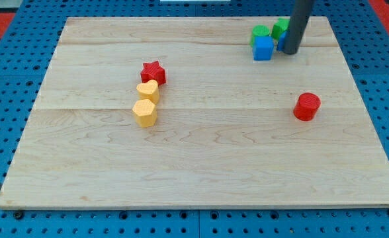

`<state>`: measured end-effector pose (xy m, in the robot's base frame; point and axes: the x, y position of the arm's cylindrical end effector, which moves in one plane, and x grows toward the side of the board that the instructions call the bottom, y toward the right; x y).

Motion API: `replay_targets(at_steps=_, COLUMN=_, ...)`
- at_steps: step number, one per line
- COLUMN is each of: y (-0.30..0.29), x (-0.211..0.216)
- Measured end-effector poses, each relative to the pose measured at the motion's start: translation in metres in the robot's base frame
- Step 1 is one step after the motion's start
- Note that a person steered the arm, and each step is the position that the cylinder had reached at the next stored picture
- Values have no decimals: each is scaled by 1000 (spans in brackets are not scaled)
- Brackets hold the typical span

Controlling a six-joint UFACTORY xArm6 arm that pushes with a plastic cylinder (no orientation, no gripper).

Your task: Move the blue cube above the red star

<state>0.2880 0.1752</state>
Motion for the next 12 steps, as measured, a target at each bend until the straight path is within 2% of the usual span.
replay_targets(at_steps=2, y=-139, x=-1)
replay_targets(at_steps=3, y=-184, x=7)
replay_targets(at_steps=4, y=-174, x=32)
replay_targets(at_steps=8, y=-230, x=50)
replay_targets(at_steps=9, y=-229, x=24)
replay_targets(at_steps=10, y=-261, x=-41)
replay_targets(at_steps=11, y=-328, x=-6)
replay_targets(at_steps=12, y=-320, x=12)
